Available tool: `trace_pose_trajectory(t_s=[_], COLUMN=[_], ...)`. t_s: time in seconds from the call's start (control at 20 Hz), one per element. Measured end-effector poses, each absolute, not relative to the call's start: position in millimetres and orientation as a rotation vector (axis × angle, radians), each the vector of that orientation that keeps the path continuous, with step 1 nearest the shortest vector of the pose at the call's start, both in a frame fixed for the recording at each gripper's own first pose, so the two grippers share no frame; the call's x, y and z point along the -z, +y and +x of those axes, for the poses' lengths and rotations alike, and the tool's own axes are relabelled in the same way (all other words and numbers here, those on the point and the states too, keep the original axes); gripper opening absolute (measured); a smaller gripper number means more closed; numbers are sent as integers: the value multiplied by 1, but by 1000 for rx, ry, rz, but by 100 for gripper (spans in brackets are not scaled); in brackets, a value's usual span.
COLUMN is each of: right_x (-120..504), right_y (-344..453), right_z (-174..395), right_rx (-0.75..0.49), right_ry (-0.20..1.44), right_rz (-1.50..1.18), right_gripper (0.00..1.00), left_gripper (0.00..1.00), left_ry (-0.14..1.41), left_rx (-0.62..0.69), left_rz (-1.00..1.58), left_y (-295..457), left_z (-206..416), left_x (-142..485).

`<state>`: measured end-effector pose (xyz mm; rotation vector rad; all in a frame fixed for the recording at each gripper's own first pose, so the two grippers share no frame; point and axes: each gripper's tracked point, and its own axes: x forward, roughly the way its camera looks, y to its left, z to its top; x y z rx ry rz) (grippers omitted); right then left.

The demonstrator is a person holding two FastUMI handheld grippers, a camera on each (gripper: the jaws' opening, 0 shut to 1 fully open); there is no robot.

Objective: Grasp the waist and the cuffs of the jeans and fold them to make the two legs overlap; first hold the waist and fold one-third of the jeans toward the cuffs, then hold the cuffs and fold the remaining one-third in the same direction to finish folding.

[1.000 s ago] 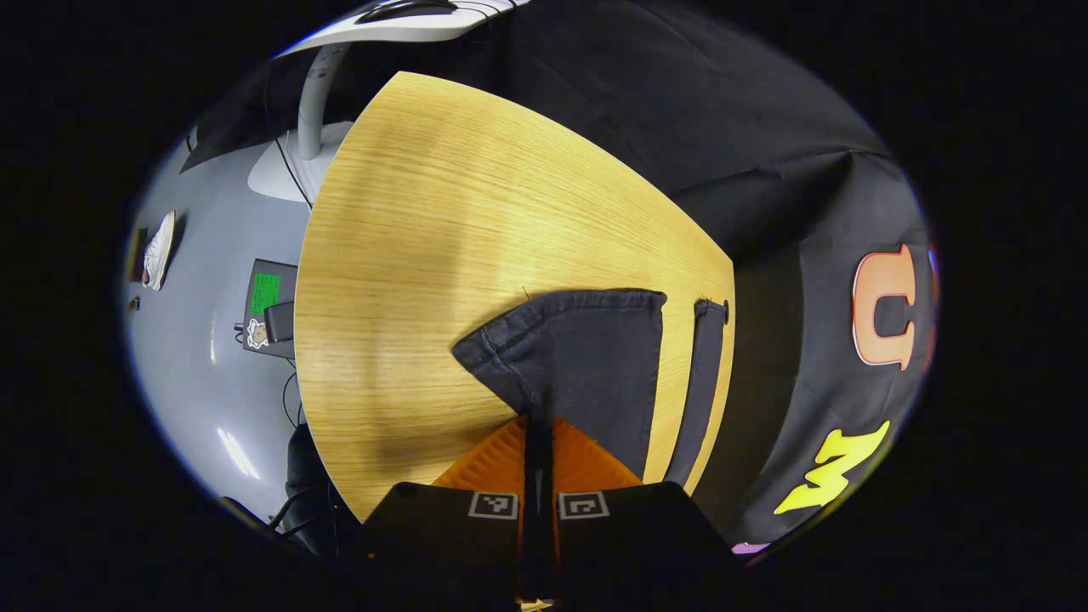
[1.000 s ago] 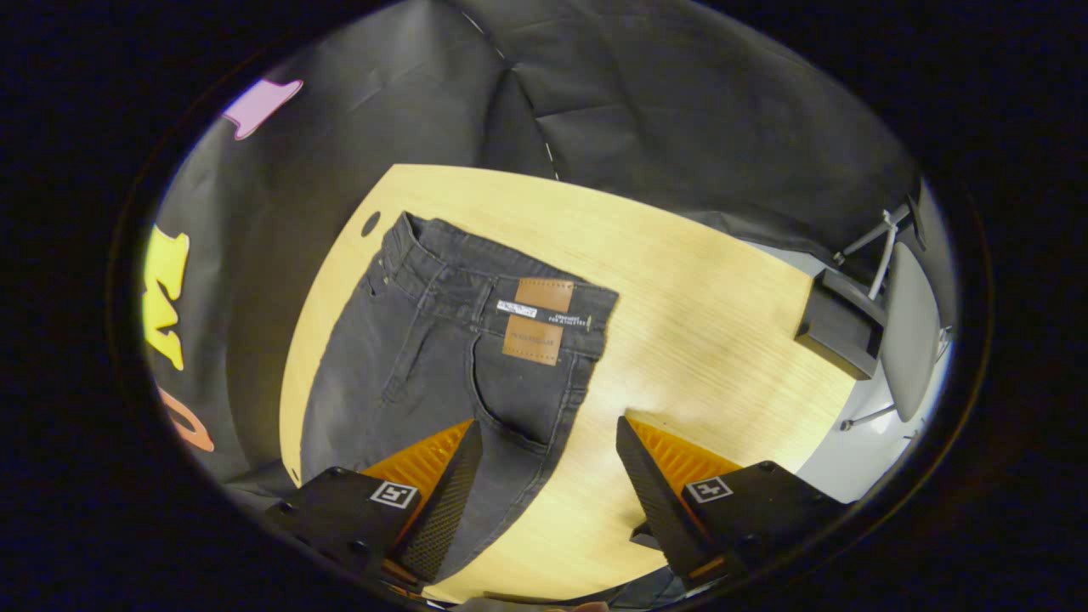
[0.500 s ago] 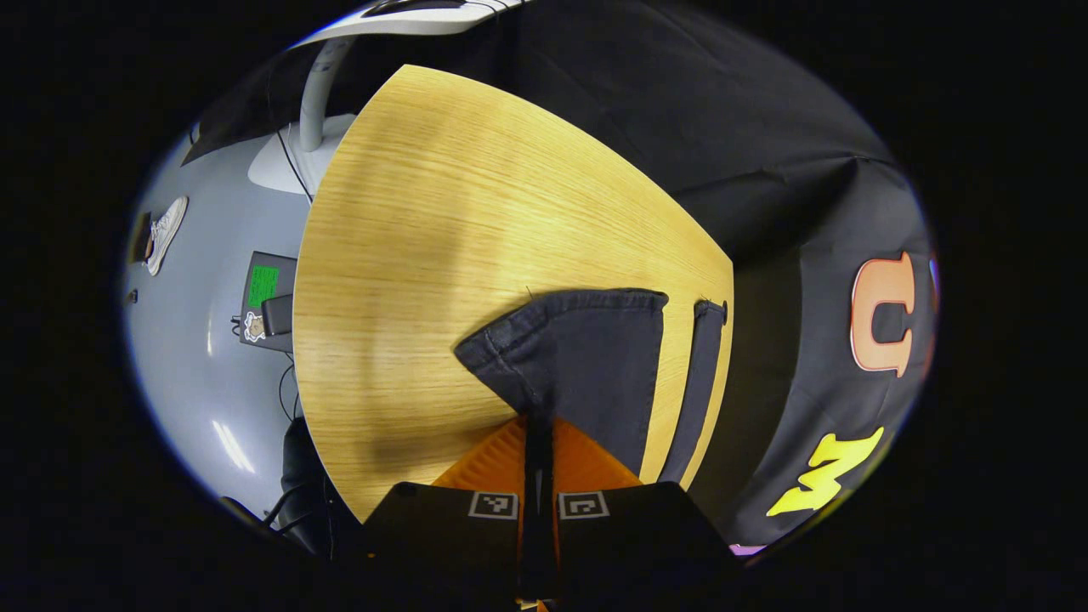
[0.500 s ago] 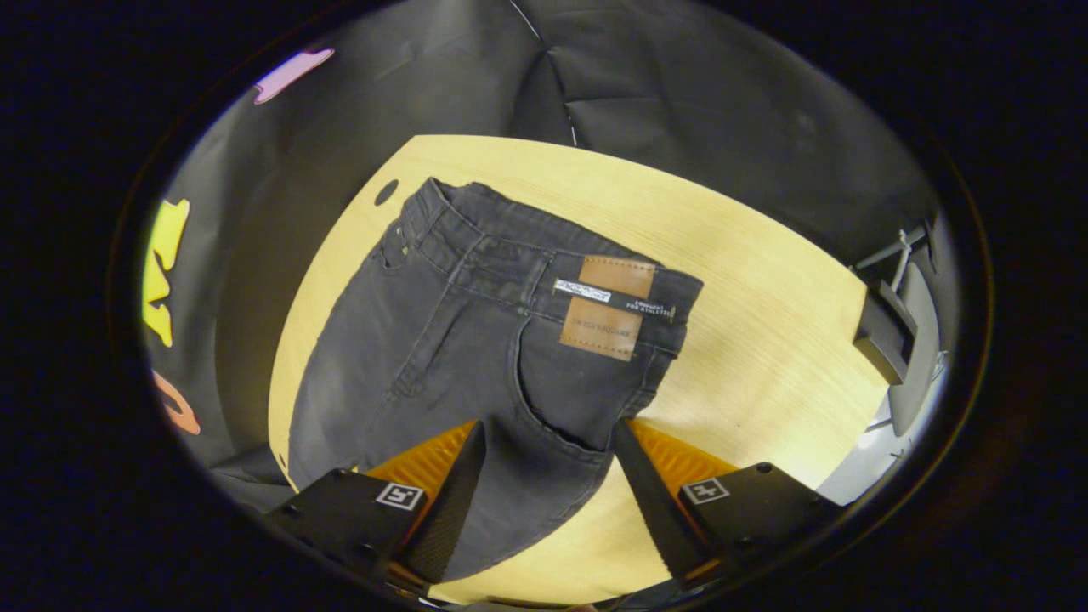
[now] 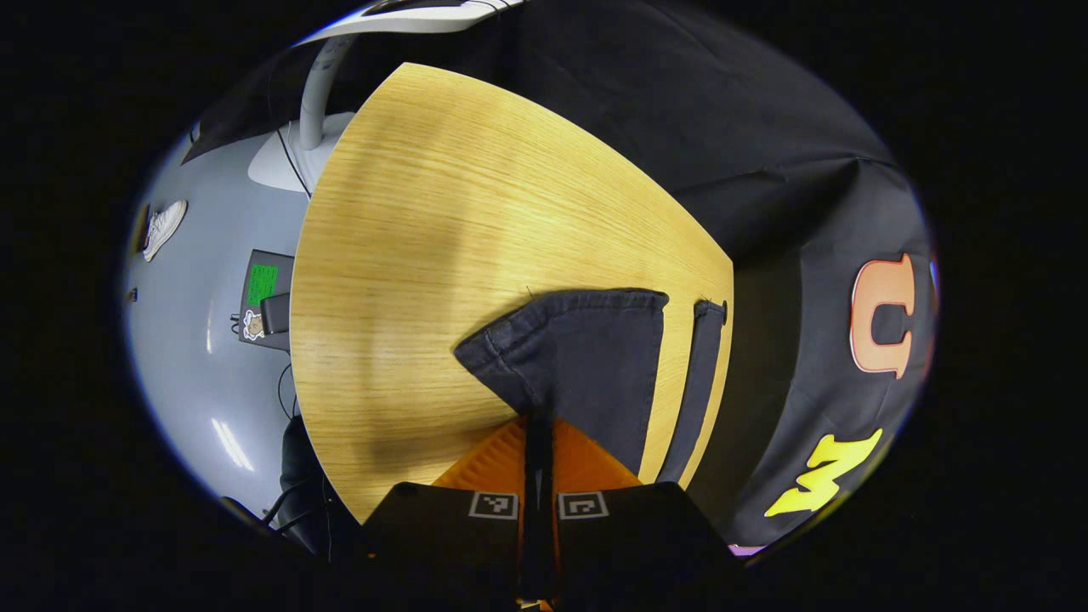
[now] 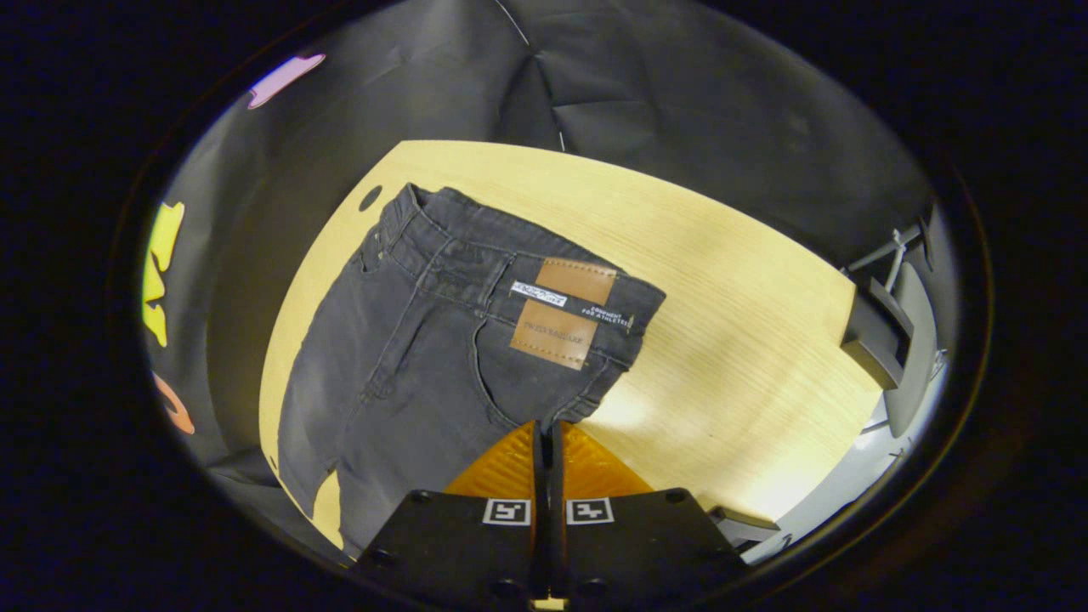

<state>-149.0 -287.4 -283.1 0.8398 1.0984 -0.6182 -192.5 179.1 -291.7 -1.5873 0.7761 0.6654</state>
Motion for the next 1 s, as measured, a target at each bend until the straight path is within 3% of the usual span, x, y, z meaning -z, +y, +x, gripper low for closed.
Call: trace_pose_trajectory(t_s=[0.05, 0.1, 0.6, 1.0], right_x=[283, 283, 236, 164], right_y=[-288, -287, -289, -282], right_z=[-149, -149, -135, -53], right_rx=[610, 607, 518, 372], right_ry=[1095, 1094, 910, 756], right_rz=[825, 829, 1035, 1073], right_gripper=[5, 1, 0, 0], left_gripper=[3, 3, 3, 4], left_ry=[776, 778, 730, 600], left_rx=[-668, -672, -601, -411], left_rz=[-1595, -1602, -1618, -1573], left_y=[180, 180, 191, 208], left_z=[-192, -192, -160, -61], left_x=[292, 291, 249, 159])
